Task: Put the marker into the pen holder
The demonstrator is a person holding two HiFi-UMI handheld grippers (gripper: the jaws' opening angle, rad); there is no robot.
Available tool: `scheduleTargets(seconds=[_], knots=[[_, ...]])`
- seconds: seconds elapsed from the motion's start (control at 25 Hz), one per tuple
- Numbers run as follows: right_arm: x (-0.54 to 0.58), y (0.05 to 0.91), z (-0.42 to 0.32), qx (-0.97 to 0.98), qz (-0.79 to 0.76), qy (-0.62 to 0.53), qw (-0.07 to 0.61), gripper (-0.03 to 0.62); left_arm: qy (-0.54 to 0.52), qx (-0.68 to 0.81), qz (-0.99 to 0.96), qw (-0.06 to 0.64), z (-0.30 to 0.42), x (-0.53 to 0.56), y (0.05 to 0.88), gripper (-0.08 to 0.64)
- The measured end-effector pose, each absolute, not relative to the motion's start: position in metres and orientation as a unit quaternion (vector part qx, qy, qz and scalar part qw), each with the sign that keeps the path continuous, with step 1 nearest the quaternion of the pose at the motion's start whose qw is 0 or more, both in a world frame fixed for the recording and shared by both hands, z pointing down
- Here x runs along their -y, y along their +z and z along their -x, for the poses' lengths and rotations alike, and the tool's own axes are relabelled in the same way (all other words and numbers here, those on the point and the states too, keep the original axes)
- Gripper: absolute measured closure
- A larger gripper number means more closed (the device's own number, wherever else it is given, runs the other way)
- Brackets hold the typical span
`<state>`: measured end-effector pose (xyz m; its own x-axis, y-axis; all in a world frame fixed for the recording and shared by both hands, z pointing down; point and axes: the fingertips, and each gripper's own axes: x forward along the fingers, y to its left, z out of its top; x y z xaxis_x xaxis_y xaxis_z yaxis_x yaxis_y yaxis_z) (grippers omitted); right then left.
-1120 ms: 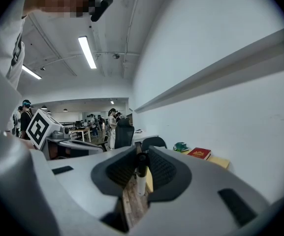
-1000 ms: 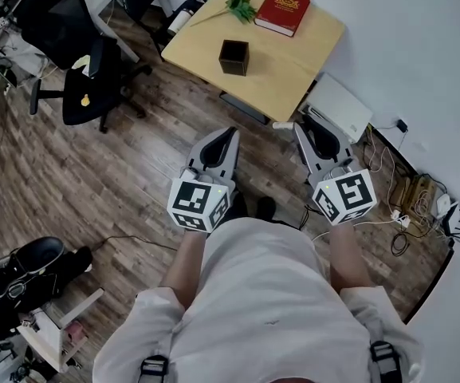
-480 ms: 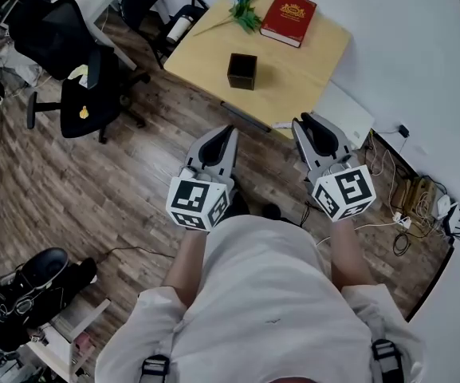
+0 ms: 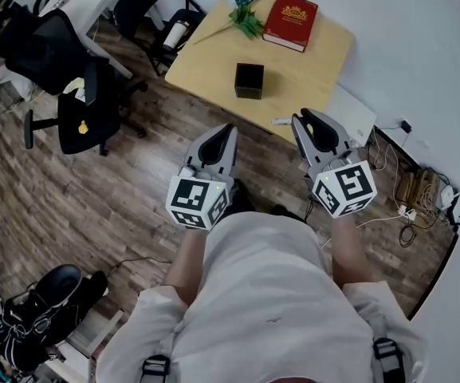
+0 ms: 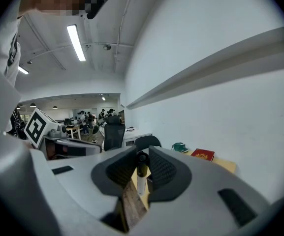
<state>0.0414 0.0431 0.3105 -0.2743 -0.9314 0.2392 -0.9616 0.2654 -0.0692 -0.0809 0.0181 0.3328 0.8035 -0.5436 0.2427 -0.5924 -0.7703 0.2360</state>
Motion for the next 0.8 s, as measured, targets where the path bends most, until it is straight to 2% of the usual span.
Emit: scheduleTargets(seconds=[0.8], knots=[[-0.010, 0.318, -0.017, 0.772, -0.621, 0.104, 0.084, 0.520, 0.096, 0.258, -0.949, 0.153, 0.102, 0.016, 0.345, 0.548]])
